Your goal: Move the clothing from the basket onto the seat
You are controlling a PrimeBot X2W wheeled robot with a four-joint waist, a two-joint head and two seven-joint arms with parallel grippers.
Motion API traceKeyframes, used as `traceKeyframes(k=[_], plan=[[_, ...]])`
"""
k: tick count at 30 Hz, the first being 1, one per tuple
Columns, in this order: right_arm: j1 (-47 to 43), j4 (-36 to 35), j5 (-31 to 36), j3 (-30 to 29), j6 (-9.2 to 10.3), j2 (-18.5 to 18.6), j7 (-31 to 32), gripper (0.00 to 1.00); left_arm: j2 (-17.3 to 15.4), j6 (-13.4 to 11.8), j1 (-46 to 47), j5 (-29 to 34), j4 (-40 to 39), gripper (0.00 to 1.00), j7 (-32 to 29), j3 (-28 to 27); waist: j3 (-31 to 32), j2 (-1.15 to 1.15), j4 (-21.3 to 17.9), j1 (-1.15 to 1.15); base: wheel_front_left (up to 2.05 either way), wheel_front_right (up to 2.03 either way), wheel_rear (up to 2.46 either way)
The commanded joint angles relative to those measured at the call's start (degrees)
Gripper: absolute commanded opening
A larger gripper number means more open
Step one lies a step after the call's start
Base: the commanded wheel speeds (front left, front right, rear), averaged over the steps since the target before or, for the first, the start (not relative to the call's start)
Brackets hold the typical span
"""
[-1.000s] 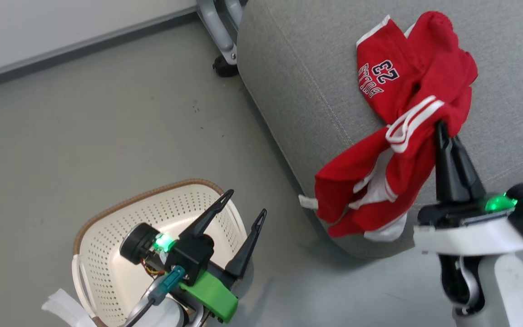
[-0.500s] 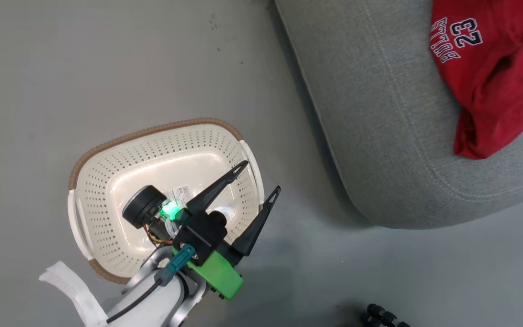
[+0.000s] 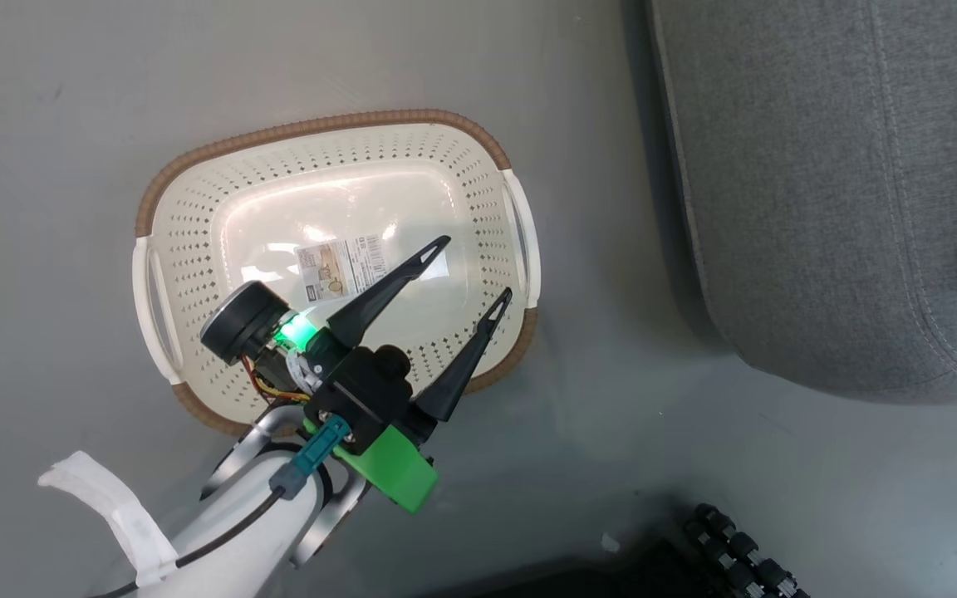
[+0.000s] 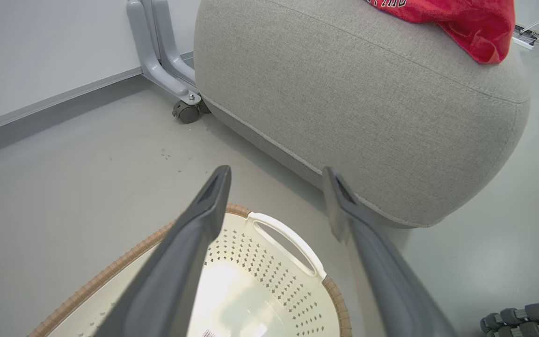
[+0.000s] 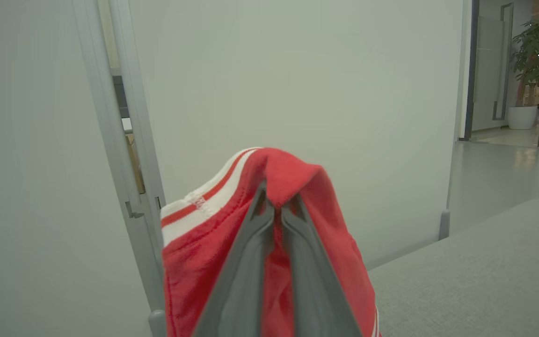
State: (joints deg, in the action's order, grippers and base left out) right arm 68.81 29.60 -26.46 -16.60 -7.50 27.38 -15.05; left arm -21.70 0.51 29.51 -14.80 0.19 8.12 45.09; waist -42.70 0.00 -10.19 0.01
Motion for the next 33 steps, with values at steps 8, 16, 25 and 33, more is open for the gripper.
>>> traceKeyframes(k=[8,16,25,33], plan=[[-14.84,-3.16,-0.78,-5.76,0.02,-5.81,-0.19,0.0,-0.69,-0.37,-0.13,-0.35,0.74,1.0,-0.18,0.61,0.09,0.0,-0.38,-0.01,0.0,0.0,0.0],[-29.08,-11.03,-1.54,-7.88,0.02,-11.78,-0.19,0.0,0.27,-0.81,-2.03,-1.52,1.86,1.0,0.81,1.29,5.31,0.0,-1.08,-0.01,0.0,0.0,0.0],[-42.5,-17.81,2.8,-9.86,0.01,-16.12,-0.19,1.0,3.26,-2.79,-5.07,-3.77,5.29,1.0,4.54,0.87,14.18,0.0,0.18,-0.01,0.0,0.0,0.0],[-53.98,-21.24,5.35,-2.95,0.01,-20.8,-0.19,1.0,6.59,-5.77,-10.17,-6.35,7.59,1.0,6.82,-1.9,24.07,0.0,1.94,-0.01,0.0,0.0,0.0]])
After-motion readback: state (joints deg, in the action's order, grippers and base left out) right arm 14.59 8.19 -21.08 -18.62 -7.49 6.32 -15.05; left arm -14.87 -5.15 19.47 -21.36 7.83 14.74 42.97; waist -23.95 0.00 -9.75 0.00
